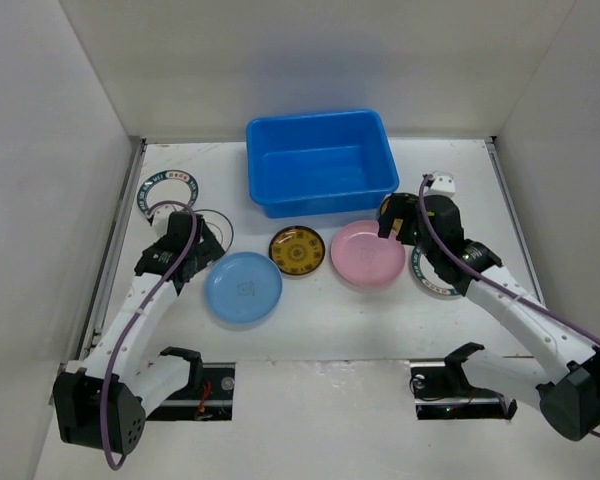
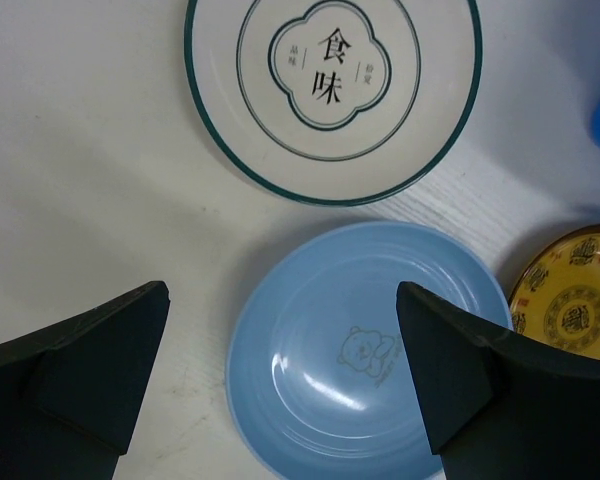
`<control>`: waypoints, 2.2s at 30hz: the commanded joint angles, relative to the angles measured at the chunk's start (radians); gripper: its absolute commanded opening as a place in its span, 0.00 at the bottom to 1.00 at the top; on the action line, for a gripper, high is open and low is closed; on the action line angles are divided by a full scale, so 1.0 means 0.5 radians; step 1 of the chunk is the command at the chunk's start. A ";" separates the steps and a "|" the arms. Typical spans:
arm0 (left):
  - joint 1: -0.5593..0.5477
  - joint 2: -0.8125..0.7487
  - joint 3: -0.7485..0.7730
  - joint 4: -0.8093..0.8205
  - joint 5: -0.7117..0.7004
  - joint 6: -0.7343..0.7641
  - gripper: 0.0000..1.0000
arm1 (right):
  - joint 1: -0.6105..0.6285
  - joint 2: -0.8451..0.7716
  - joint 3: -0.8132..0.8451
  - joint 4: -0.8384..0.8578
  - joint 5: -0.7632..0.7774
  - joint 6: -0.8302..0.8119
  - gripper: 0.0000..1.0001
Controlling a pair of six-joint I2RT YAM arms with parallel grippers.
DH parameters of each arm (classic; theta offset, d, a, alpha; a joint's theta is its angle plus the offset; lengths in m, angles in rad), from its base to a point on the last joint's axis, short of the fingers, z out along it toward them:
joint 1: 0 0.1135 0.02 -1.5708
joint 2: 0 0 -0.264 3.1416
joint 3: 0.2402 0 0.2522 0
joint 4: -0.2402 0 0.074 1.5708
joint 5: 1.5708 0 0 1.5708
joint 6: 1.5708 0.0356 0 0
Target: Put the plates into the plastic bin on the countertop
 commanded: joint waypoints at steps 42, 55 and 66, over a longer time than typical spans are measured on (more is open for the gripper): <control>-0.147 0.011 -0.504 -0.203 0.216 -0.541 0.00 | 0.084 0.190 0.015 0.201 -0.194 -0.071 1.00; -0.135 -0.398 0.302 -0.869 0.179 -0.480 0.00 | 0.124 0.307 0.131 0.244 -0.203 -0.089 1.00; -0.132 0.564 1.404 -0.125 0.382 -0.200 0.00 | 0.103 0.175 0.076 0.152 -0.215 -0.083 1.00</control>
